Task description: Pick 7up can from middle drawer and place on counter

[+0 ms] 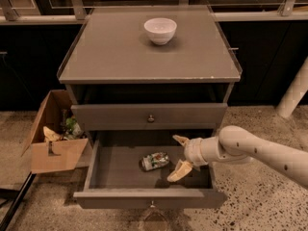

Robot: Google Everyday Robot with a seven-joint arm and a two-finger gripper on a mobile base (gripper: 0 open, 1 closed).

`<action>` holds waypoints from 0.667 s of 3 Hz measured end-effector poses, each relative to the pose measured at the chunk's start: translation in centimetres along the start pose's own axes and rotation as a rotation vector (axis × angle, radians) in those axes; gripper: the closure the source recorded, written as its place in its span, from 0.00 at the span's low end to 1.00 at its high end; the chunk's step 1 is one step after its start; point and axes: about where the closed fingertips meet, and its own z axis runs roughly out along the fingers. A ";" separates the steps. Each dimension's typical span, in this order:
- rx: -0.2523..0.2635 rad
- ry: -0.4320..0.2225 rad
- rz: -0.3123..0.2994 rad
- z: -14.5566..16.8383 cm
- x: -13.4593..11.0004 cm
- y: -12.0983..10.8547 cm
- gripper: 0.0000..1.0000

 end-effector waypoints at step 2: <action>0.064 0.003 0.026 1.1 0.9 -0.1 0.00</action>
Offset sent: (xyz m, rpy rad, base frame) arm 0.0037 -0.0037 -0.0244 -0.0129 -0.0417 -0.1668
